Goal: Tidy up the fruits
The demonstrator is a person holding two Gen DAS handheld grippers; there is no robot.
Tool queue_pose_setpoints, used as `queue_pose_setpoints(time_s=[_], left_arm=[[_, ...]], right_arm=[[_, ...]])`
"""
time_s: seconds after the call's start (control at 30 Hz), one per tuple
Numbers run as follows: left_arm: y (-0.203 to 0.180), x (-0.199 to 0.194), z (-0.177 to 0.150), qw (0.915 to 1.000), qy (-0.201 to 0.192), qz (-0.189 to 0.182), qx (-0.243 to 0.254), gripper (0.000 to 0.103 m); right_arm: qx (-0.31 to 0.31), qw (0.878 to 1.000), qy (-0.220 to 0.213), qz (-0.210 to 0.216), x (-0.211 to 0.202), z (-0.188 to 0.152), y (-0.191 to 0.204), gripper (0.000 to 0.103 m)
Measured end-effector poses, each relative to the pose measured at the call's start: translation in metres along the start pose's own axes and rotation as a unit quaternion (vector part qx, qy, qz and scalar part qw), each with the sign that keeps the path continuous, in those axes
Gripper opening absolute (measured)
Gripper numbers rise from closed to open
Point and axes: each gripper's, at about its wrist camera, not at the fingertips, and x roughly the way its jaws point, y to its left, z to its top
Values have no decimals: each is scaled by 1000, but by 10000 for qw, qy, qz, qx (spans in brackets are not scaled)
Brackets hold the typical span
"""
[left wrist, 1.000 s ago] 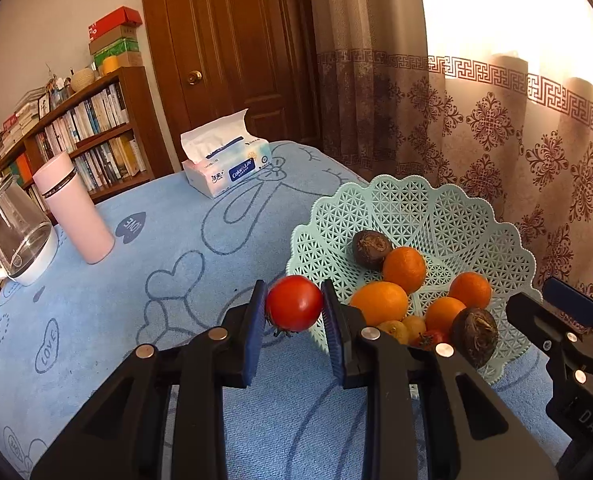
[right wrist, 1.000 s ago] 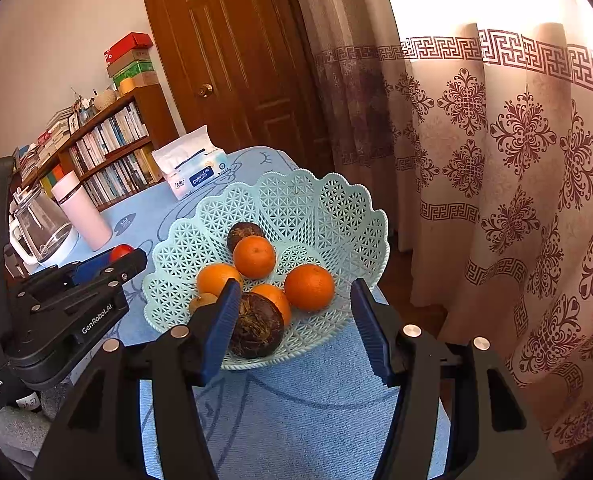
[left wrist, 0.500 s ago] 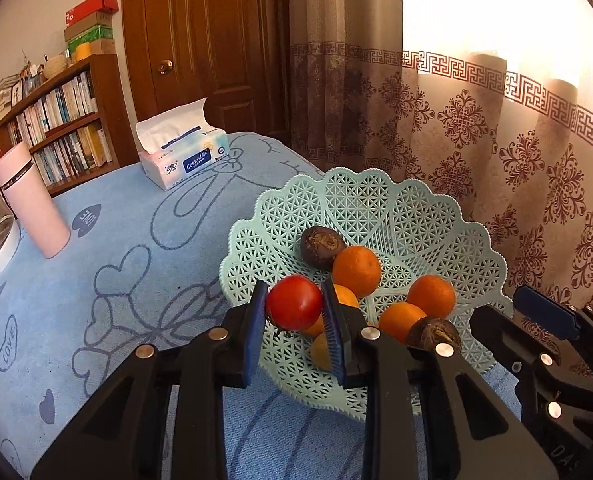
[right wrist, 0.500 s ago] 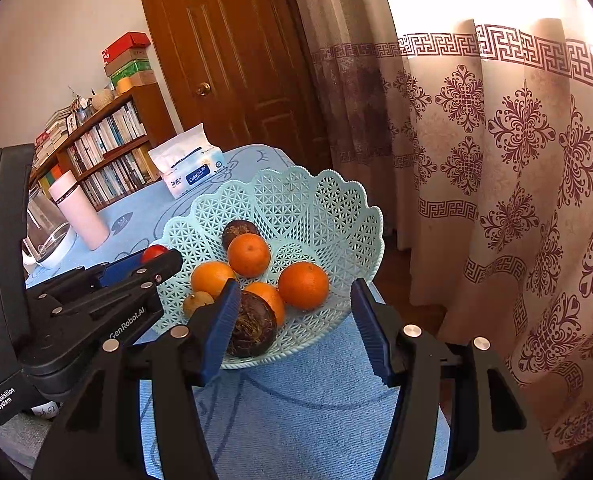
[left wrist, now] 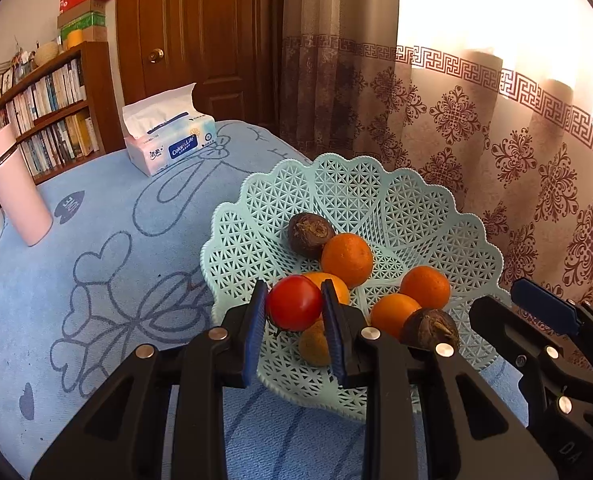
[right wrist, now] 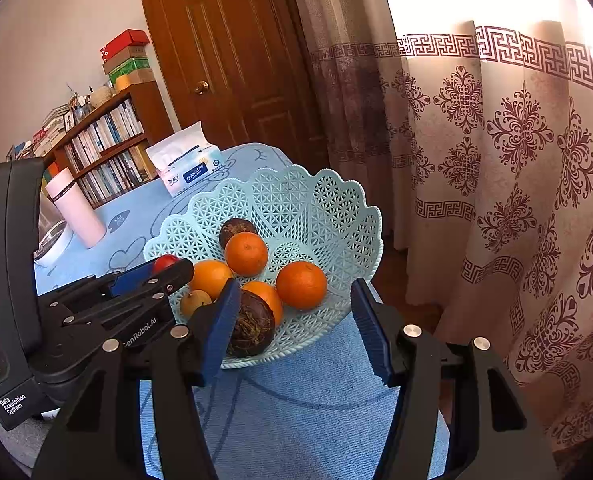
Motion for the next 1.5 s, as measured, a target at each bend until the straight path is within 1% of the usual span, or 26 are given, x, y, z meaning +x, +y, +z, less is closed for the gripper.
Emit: queue_pose_setpoints(time_s=[0.47, 0.6, 0.67, 0.73, 0.8, 1.17, 1.2, 1.23, 1.3, 1.33, 1.37, 1.43, 1.5], left_arm=[[1, 1, -5, 9998, 34, -195, -8, 28], [2, 0, -6, 9997, 32, -251, -29, 29], [2, -1, -6, 9995, 20, -308, -42, 36], [1, -5, -5, 9994, -43, -340, -17, 49], [0, -10, -4, 9994, -127, -322, 4, 58], [3, -23, 0, 9991, -295, -314, -65, 60], [2, -25, 0, 9990, -323, -295, -54, 65], [2, -27, 0, 9990, -365, -273, -35, 72], [0, -31, -1, 9988, -450, -194, 36, 77], [0, -34, -1, 9987, -484, -161, 71, 84], [0, -36, -2, 9985, -521, -110, 90, 86], [1, -39, -2, 9983, -579, -30, 108, 88], [3, -42, -2, 9981, -609, 11, 98, 90]], right_arm=[[-46, 9999, 49, -123, 0, -1, 1, 59], [-59, 9998, 45, -168, -2, -2, 2, 59], [-73, 9998, 45, -182, -3, -3, 3, 59], [-84, 9998, 47, -194, -4, -3, 4, 59], [-92, 9997, 44, -210, -5, -3, 4, 59], [-94, 9993, 43, -373, -14, -7, -1, 59], [-101, 9992, 48, -381, -15, -7, -1, 60], [-105, 9992, 50, -387, -16, -8, 0, 66], [-113, 9991, -1, -411, -19, -9, 1, 74], [-122, 9990, -29, -429, -21, -9, 1, 77], [-126, 9990, -45, -434, -22, -9, 2, 79], [-98, 9989, -72, -443, -24, -9, 1, 89], [-91, 9990, -75, -439, -26, -9, 2, 92]])
